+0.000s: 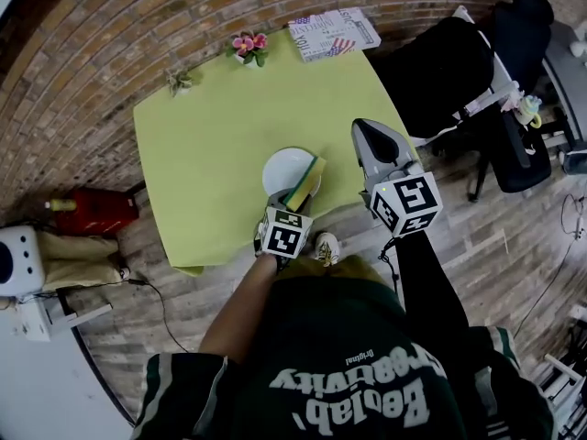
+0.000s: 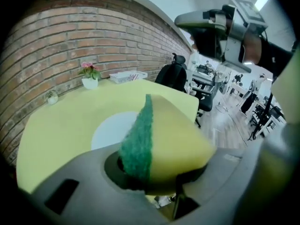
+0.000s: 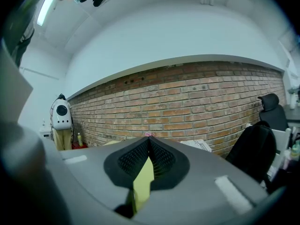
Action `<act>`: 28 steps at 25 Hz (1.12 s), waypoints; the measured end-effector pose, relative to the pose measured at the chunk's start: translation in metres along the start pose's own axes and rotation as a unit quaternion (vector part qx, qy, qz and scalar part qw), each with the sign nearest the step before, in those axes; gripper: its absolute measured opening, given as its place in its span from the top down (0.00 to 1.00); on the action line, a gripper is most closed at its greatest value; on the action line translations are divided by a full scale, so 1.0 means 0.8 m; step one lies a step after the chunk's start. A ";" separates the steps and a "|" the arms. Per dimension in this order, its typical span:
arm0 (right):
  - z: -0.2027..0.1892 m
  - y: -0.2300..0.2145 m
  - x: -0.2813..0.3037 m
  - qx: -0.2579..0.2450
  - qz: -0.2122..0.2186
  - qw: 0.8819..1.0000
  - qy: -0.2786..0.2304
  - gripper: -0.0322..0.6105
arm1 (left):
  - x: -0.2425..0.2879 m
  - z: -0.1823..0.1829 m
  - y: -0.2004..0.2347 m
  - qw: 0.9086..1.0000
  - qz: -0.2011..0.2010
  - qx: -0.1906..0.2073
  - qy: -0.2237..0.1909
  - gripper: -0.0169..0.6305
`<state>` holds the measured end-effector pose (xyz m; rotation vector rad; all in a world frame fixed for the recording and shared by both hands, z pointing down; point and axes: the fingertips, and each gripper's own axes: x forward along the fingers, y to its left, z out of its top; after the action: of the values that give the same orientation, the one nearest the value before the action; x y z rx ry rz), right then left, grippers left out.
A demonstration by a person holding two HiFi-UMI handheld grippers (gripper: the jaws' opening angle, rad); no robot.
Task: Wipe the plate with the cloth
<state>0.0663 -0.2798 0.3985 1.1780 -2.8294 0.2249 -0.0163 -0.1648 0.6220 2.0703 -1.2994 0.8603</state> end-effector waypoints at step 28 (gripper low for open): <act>0.002 0.055 0.053 0.004 0.054 0.999 -0.005 0.93 | -0.068 -0.072 0.101 0.994 0.088 -0.061 0.019 0.77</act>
<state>0.0048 -0.2790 0.3976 1.0317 -2.9068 0.2358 -0.1217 -0.1233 0.6275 1.8572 -1.4940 0.8671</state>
